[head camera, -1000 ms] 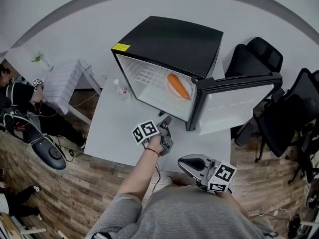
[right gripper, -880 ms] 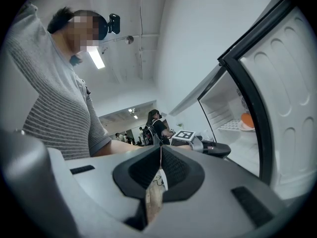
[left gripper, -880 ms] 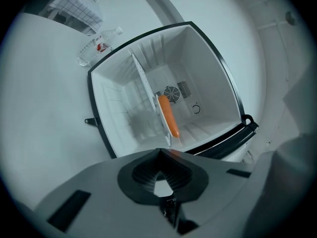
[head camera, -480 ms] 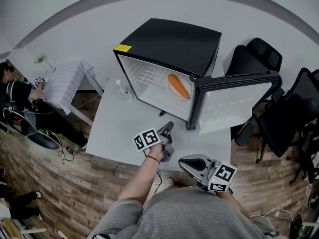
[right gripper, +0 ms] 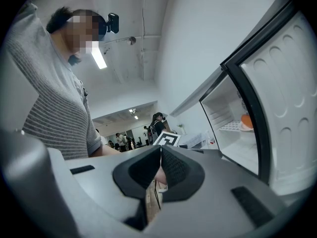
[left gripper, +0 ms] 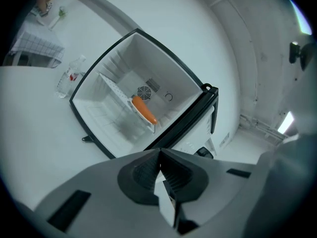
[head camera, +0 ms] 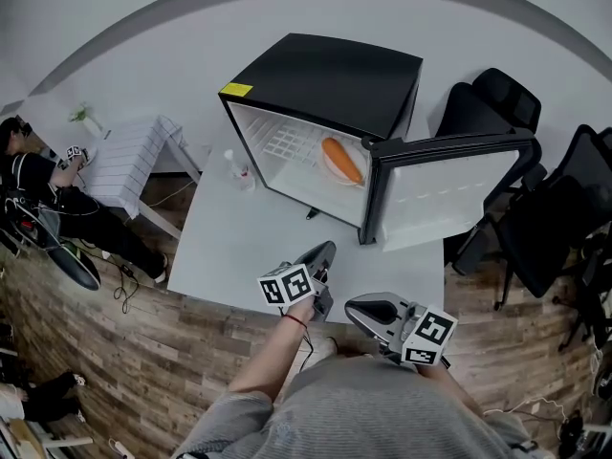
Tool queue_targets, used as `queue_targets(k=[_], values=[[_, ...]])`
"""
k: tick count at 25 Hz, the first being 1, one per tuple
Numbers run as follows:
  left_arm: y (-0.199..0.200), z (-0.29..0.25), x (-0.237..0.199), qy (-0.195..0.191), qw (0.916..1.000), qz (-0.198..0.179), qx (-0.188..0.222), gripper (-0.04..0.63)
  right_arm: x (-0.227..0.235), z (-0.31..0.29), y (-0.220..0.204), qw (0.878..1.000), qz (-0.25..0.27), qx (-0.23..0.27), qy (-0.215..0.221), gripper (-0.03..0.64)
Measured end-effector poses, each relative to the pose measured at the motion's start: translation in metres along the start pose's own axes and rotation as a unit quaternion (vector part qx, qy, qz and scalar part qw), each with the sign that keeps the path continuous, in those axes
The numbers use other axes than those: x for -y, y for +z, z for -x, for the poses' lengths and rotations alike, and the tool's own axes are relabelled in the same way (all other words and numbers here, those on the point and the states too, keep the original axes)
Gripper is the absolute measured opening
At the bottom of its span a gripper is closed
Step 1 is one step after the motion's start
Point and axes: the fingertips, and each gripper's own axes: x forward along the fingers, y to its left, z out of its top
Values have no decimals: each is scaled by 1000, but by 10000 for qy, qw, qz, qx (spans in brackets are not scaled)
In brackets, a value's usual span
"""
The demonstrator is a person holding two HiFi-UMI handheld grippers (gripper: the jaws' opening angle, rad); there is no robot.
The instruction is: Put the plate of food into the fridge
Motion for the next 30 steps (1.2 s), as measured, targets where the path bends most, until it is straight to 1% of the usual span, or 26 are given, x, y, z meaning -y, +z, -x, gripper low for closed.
queue_targets(k=[2, 5, 7, 12, 16, 19, 23, 28, 30], values=[[-1, 4, 7, -41, 9995, -308, 6, 11, -1, 1, 1, 10000, 3, 7, 5, 14], [-4, 9, 19, -191, 9982, -569, 71, 11, -2, 2, 1, 10000, 5, 15, 5, 14], [-4, 14, 27, -296, 9960, -826, 138, 11, -3, 2, 0, 10000, 12, 24, 6, 14], [-4, 25, 54, -539, 9867, -1519, 225, 11, -2, 3, 2, 10000, 30, 40, -21, 14], [-7, 35, 75, -736, 9773, -1959, 323, 11, 1, 9, 0, 9999, 21, 45, -87, 14], [-12, 43, 89, -863, 9715, -2182, 325, 11, 3, 13, 0, 9999, 14, 57, -138, 14], [-21, 54, 106, -984, 9661, -2370, 297, 11, 6, 17, 1, 9998, 26, 80, -169, 14], [-36, 68, 123, -1064, 9551, -2759, 183, 11, 8, 22, 1, 9997, 20, 90, -207, 14], [-39, 73, 127, -1092, 9542, -2781, 168, 11, 9, 23, 0, 9997, 17, 96, -220, 14]])
